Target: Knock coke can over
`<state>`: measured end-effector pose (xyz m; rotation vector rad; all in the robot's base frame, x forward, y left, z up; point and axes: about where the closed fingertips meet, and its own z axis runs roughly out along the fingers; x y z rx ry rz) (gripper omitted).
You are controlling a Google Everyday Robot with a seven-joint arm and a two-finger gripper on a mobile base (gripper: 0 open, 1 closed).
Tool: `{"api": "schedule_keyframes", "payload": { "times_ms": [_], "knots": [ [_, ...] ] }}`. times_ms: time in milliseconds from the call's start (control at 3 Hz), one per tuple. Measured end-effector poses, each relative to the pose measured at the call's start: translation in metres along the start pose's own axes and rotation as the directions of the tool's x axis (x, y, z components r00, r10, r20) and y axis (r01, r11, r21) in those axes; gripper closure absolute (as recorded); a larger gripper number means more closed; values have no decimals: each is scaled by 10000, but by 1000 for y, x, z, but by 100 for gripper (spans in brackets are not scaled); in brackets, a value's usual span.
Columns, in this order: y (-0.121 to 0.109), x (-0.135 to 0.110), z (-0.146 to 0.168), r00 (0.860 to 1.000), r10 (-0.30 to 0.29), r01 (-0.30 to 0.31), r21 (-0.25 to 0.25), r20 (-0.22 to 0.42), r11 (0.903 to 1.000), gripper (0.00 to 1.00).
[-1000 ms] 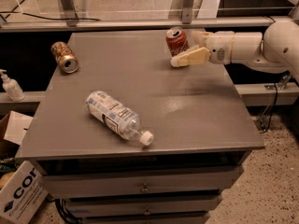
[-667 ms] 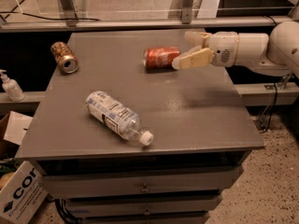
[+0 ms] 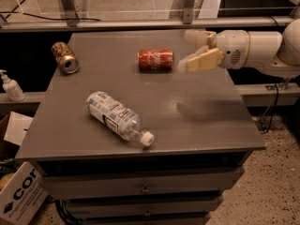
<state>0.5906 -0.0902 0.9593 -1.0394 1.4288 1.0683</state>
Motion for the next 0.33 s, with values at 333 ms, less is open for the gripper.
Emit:
{"api": "schedule_keyframes", "payload": {
  "times_ms": [333],
  "knots": [
    [6, 0, -11, 10000, -1, 1, 241, -10, 9997, 0]
  ]
}}
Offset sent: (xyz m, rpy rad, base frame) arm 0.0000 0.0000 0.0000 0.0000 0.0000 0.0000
